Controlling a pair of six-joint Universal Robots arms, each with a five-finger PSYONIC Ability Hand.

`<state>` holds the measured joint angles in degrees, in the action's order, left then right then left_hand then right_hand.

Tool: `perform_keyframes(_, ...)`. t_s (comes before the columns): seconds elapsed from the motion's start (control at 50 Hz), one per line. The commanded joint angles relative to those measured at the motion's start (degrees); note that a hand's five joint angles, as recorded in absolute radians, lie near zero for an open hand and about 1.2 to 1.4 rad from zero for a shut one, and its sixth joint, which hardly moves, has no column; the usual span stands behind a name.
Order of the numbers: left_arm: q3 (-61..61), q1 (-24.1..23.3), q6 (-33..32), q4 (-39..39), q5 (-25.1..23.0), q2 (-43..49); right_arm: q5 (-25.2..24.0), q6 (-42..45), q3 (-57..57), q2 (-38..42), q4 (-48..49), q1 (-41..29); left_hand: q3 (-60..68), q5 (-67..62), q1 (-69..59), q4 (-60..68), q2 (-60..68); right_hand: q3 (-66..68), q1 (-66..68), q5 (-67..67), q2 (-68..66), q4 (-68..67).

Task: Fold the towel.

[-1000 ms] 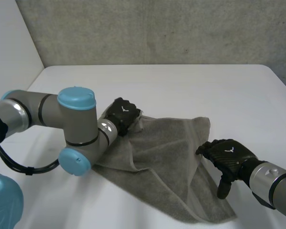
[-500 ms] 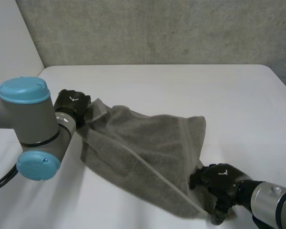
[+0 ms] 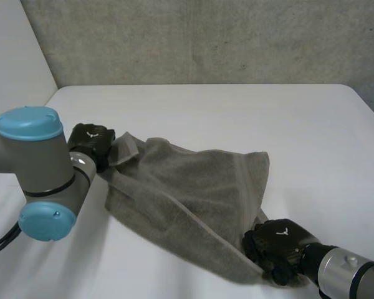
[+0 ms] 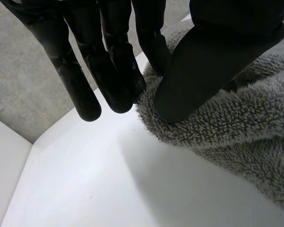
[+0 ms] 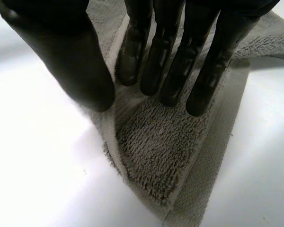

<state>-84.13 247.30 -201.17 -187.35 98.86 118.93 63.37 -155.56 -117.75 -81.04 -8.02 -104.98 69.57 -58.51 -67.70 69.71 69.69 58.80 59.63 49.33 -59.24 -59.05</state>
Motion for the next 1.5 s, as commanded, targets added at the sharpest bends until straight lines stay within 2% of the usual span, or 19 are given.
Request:
perform_keyframes(0.02, 0.0, 0.4, 4.6, 0.3, -0.2, -0.8, 0.0, -0.4, 0.1, 0.8, 0.6, 0.0, 10.4, -11.5, -12.3, 10.3, 10.3, 2.3, 1.4, 1.7, -1.8, -2.0)
perform_keyframes(0.04, 0.0, 0.5, 5.3, 0.3, -0.2, -0.9, 0.0, -0.4, 0.1, 0.8, 0.6, 0.0, 10.4, -11.5, -12.3, 10.3, 10.3, 2.3, 1.4, 1.7, -1.8, -2.0)
perform_keyframes(0.08, 0.0, 0.5, 5.6, 0.3, -0.2, -0.9, 0.3, -0.4, 0.2, 1.5, 0.0, 0.0, 10.4, -11.5, -12.3, 10.3, 10.3, -13.8, -14.6, -14.3, 14.2, 14.0)
perform_keyframes(0.14, -0.1, 0.6, 5.7, 0.3, -0.2, -0.9, 0.4, -0.6, -0.1, 1.6, -0.1, 0.0, 10.4, -11.5, -12.3, 10.3, 10.3, -21.6, -22.5, -22.1, 22.1, 21.9)
perform_keyframes(0.32, -0.4, 0.6, 5.7, 0.3, -0.3, -0.8, 0.3, -0.8, -0.5, 1.6, -0.1, -0.2, 10.4, -11.5, -12.3, 10.3, 10.3, -21.1, -22.0, -21.7, 21.6, 21.4)
perform_keyframes(0.42, -0.4, 1.3, 5.7, 0.3, -0.3, -0.8, 0.0, -0.8, -0.7, 1.7, 0.6, -1.1, 10.4, -11.5, -12.3, 10.3, 10.3, -15.4, -16.2, -15.9, 15.8, 15.7)
perform_keyframes(0.46, -0.4, 1.4, 5.7, 0.3, -0.3, -0.9, 0.0, -0.9, -0.5, 1.9, 0.9, -1.3, 10.4, -11.5, -12.3, 10.3, 10.3, 2.1, 1.3, 1.6, -1.7, -1.9)
perform_keyframes(0.48, -0.5, 1.4, 5.8, 0.4, -0.2, -0.9, 0.0, -0.9, -0.5, 1.9, 0.9, -1.3, 10.4, -11.5, -12.3, 10.3, 10.3, 2.3, 1.4, 1.7, -1.8, -2.0)
perform_keyframes(0.5, -0.5, 1.4, 5.8, 0.4, -0.2, -0.9, 0.1, -1.2, -0.3, 1.9, 1.7, -1.3, 10.4, -11.5, -12.3, 10.3, 10.3, 16.9, 16.1, 16.4, -16.5, -16.7)
perform_keyframes(0.52, -0.6, 1.4, 5.8, 0.5, -0.2, -1.0, 0.2, -2.0, 0.2, 1.9, 2.4, -1.3, 10.4, -11.5, -12.3, 10.3, 10.3, 21.2, 20.3, 20.6, -20.7, -20.9)
perform_keyframes(0.64, -0.6, 1.5, 7.1, 2.4, -0.1, -4.0, 0.6, -4.1, 5.3, 0.4, 1.3, -0.9, 10.4, -11.5, -12.3, 10.3, 10.3, 21.2, 20.4, 20.7, -20.8, -20.9)
perform_keyframes(0.72, 0.1, 1.4, 9.7, 4.3, -0.1, -7.8, 1.3, -4.3, 14.6, -9.7, -2.8, -0.7, 10.4, -11.5, -12.3, 10.3, 10.3, 21.2, 20.4, 20.7, -20.8, -20.9)
perform_keyframes(0.78, 1.1, 1.5, 14.3, 5.9, -0.1, -14.2, 2.6, -4.5, 23.2, -15.0, -5.4, -0.6, 10.4, -11.5, -12.3, 10.3, 10.3, 21.2, 20.4, 20.7, -20.8, -20.9)
perform_keyframes(0.92, 4.1, 1.5, 23.1, 8.9, 0.2, -29.0, 4.9, -4.2, 40.4, -18.0, -11.9, -0.8, 10.4, -11.5, -12.3, 10.3, 10.3, 21.2, 20.4, 20.7, -20.8, -20.9)
perform_keyframes(1.12, 4.0, 1.4, 24.2, 10.3, 3.6, -36.4, 6.9, -0.8, 60.7, -8.0, -27.6, -0.8, 10.4, -11.5, -12.3, 10.3, 10.3, 21.2, 20.4, 20.7, -20.8, -20.9)
perform_keyframes(1.28, 0.0, 1.9, 24.2, 10.9, 4.4, -35.0, 10.4, 0.3, 64.6, -0.7, -28.6, -1.6, 10.4, -11.5, -12.3, 10.3, 10.3, 21.2, 20.4, 20.7, -20.8, -20.9)
perform_keyframes(1.34, -0.8, 2.7, 24.2, 10.6, 4.2, -30.9, 11.5, 0.4, 65.5, 1.1, -28.5, -2.2, 10.4, -11.5, -12.3, 10.3, 10.3, 21.2, 20.4, 20.7, -20.8, -20.9)
perform_keyframes(1.42, 1.0, 3.5, 24.5, 9.9, 4.1, -25.1, 14.8, 1.5, 70.8, 9.6, -27.1, -5.6, 10.4, -11.5, -12.3, 10.3, 10.3, 21.2, 20.4, 20.7, -20.8, -20.9)
perform_keyframes(1.5, 11.1, 3.5, 25.8, 6.4, 4.4, -14.3, 17.8, 2.0, 77.9, 16.9, -22.5, -7.4, 10.4, -11.5, -12.3, 10.3, 10.3, 21.2, 20.4, 20.7, -20.8, -20.9)
